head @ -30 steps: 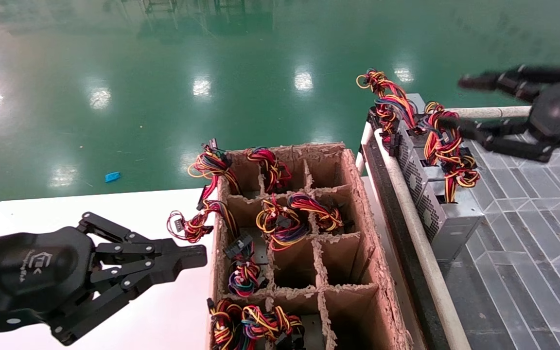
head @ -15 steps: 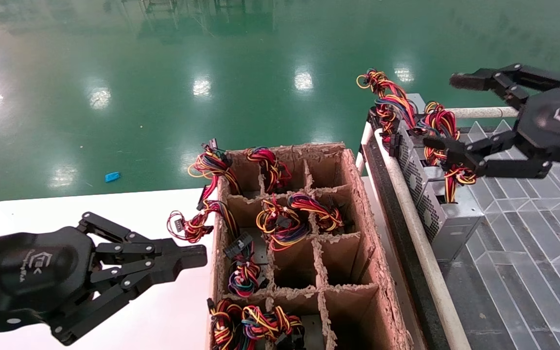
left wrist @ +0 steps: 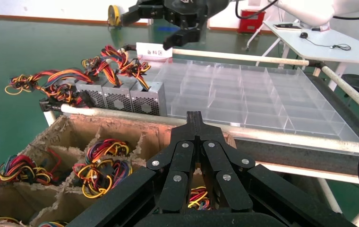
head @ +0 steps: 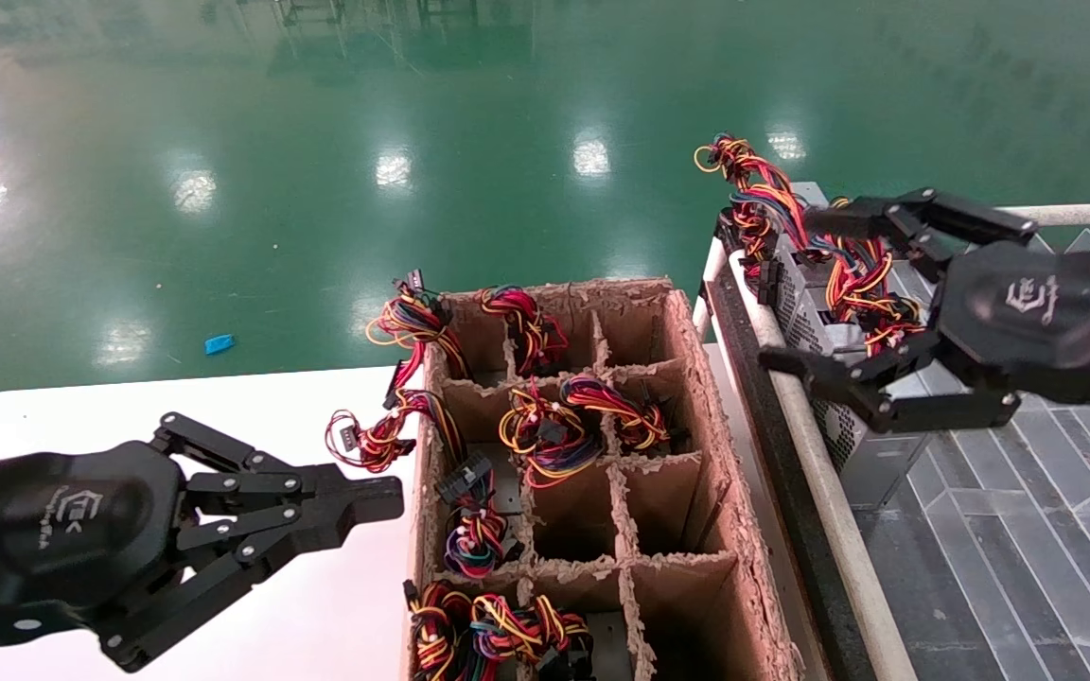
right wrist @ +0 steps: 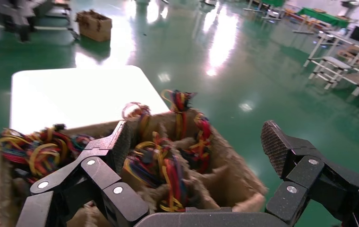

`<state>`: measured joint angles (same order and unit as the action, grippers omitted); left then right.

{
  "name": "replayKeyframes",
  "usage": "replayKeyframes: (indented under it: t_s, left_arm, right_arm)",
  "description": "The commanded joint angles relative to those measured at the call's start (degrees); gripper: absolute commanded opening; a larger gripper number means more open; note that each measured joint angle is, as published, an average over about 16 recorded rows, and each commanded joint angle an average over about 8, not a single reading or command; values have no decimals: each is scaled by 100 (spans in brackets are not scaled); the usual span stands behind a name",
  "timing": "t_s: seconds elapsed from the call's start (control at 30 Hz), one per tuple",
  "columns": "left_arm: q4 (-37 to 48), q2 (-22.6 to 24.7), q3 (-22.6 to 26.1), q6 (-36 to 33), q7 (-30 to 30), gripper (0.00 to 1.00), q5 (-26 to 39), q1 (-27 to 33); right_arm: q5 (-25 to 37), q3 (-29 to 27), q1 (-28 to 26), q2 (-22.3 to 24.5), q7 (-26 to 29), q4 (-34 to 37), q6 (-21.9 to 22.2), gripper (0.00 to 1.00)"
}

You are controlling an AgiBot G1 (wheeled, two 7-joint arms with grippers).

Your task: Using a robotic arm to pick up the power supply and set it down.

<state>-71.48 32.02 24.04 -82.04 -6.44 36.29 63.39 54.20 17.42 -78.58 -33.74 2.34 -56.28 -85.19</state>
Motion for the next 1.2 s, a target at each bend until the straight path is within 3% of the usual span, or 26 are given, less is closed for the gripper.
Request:
replayKeyframes:
  t_s: [0.03, 0.4, 0.43, 0.67, 0.7, 1.2]
  left_arm:
    - [0, 0, 0, 0, 0, 0, 0, 0]
    - [0, 0, 0, 0, 0, 0, 0, 0]
    - [0, 0, 0, 0, 0, 6, 0, 0]
    - [0, 0, 0, 0, 0, 93, 0, 0]
    - [0, 0, 0, 0, 0, 100, 0, 0]
    - [1, 0, 0, 1, 0, 100, -1, -1]
  right_arm:
    - [-72, -8, 99, -7, 49, -101, -3, 100]
    - [-469, -53, 647, -49, 320, -658, -19, 100]
    - [-506, -58, 697, -52, 345, -709, -21, 100]
    - [-757, -86, 1043, -78, 516, -1061, -31, 100]
    - [-792, -90, 1092, -82, 540, -1110, -32, 100]
    - [-1268, -145, 1749, -129, 855, -1778, -49, 100]
